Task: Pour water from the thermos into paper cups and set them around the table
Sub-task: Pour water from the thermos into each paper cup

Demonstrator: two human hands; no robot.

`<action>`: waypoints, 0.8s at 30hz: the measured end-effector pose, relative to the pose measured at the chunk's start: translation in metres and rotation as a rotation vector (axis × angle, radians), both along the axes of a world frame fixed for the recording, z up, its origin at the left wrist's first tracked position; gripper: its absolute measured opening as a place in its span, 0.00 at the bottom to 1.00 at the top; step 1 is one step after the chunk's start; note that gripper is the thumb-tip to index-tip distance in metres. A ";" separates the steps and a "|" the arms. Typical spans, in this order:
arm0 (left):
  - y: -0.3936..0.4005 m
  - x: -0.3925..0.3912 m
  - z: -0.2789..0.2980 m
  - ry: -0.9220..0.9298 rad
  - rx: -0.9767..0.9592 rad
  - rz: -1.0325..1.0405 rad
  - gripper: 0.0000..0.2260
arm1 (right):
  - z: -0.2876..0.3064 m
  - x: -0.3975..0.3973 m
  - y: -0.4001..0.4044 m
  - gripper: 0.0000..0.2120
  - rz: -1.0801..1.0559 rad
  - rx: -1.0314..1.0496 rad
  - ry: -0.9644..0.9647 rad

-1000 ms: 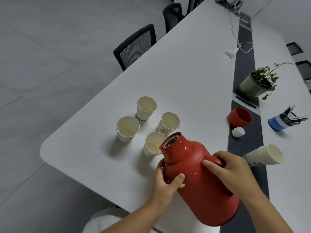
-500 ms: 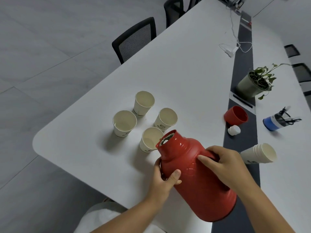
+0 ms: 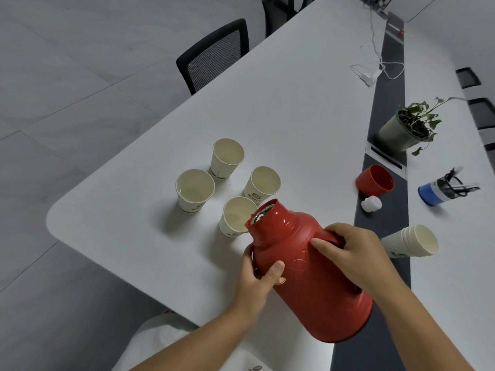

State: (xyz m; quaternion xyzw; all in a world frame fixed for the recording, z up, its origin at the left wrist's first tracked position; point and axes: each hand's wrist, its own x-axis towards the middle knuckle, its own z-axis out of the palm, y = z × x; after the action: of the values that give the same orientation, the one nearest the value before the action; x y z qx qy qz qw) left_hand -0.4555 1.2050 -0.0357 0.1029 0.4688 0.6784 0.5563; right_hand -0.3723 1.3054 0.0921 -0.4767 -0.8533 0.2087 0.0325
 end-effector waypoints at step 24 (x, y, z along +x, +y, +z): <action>0.002 -0.001 0.001 -0.017 0.025 0.037 0.20 | 0.002 -0.008 0.004 0.07 0.022 0.016 -0.021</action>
State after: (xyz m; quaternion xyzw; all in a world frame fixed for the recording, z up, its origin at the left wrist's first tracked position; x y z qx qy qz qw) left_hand -0.4569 1.2071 -0.0352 0.0954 0.4574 0.6953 0.5461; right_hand -0.3806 1.3090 0.0938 -0.4691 -0.8605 0.1970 0.0251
